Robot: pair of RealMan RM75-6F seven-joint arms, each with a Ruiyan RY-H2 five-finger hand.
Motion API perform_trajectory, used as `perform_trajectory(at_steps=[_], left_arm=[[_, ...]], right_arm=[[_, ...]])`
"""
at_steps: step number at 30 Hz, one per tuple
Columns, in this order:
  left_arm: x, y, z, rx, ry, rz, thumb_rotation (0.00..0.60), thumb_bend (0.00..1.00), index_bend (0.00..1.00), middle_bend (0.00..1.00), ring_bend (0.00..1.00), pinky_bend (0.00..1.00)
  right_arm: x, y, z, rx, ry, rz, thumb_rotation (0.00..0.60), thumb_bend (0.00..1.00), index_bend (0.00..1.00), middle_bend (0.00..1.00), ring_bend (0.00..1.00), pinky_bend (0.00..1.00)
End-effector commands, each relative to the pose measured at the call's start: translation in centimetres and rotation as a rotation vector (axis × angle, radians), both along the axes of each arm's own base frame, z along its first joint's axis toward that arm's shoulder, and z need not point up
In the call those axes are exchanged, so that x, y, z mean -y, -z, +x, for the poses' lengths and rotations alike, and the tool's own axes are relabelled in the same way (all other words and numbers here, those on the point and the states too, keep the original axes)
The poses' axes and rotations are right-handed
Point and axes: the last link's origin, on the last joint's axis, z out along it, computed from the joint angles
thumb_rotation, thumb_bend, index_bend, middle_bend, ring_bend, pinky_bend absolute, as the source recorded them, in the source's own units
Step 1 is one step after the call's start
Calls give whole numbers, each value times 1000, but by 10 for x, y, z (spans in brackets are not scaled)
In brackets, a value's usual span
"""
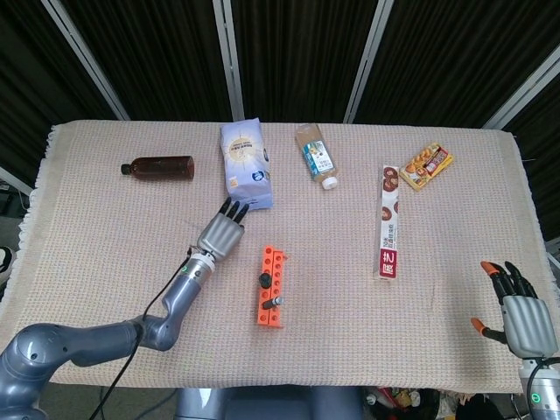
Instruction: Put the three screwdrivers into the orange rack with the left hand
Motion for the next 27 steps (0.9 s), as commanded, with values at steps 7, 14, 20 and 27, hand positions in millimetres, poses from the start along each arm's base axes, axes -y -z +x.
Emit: perform_trajectory(at_steps=[7, 14, 20, 27], left_arm=[[1, -1, 1, -10, 8, -1, 600, 362, 534, 0, 0, 0], [2, -10, 7, 40, 25, 26, 600, 427, 732, 37, 0, 0], [6, -39, 13, 160, 33, 42, 600, 440, 790, 100, 0, 0], [15, -77, 20, 350, -4, 37, 600, 455, 800, 118, 0, 0]], right_arm=[[-1, 0, -1, -1, 5, 0, 600, 94, 99, 113, 0, 173], [0, 0, 0, 1, 1, 3, 600, 94, 102, 113, 0, 173], [1, 2, 1, 8, -8, 7, 600, 95, 105, 112, 0, 173], [2, 4, 1, 7, -14, 21, 600, 95, 105, 113, 0, 172]])
